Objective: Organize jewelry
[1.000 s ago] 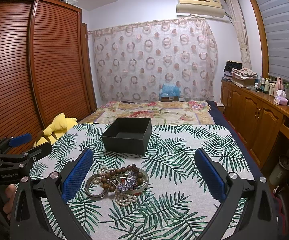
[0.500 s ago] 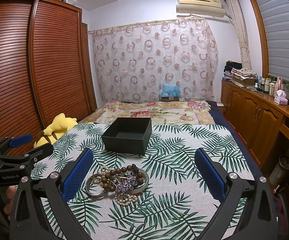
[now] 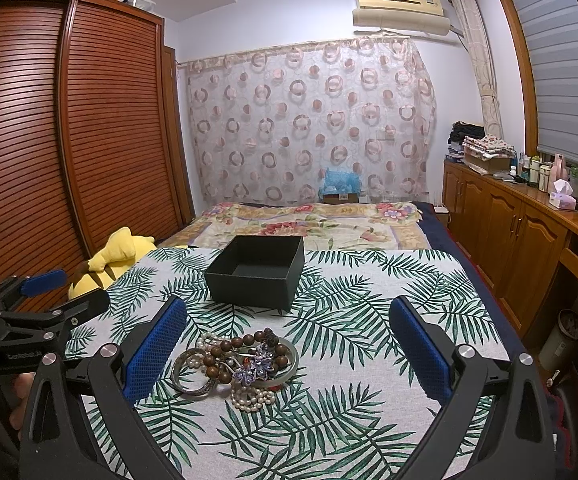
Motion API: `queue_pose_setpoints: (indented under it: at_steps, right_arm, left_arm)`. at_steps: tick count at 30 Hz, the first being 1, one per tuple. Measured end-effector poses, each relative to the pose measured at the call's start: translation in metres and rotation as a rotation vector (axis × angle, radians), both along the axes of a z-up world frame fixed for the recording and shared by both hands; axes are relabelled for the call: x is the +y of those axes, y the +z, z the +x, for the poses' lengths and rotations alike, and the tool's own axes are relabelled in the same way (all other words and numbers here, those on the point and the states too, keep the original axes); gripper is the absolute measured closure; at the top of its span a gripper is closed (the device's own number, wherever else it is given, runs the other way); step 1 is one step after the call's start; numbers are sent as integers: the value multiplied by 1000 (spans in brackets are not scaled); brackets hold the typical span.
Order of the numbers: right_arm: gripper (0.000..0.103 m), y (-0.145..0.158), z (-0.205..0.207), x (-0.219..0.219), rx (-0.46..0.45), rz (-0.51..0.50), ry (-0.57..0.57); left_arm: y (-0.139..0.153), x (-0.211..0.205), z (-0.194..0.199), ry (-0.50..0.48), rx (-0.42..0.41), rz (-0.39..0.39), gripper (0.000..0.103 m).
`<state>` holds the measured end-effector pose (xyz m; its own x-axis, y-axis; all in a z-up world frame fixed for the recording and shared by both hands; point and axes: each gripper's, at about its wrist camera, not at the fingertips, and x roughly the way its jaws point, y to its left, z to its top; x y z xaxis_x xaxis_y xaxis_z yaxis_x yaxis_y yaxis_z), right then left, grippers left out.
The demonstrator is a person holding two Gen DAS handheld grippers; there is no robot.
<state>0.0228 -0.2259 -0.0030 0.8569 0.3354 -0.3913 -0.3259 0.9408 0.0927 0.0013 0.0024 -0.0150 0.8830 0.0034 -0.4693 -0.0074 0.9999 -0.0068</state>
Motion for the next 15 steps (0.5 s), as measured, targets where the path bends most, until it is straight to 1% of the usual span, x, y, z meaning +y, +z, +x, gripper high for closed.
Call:
queue_pose_setpoints:
  at_steps: [15]
  right_arm:
    - [1,0,0,-1,0,2,4]
  left_arm:
    - [-4,1,2,1,8,-1,6]
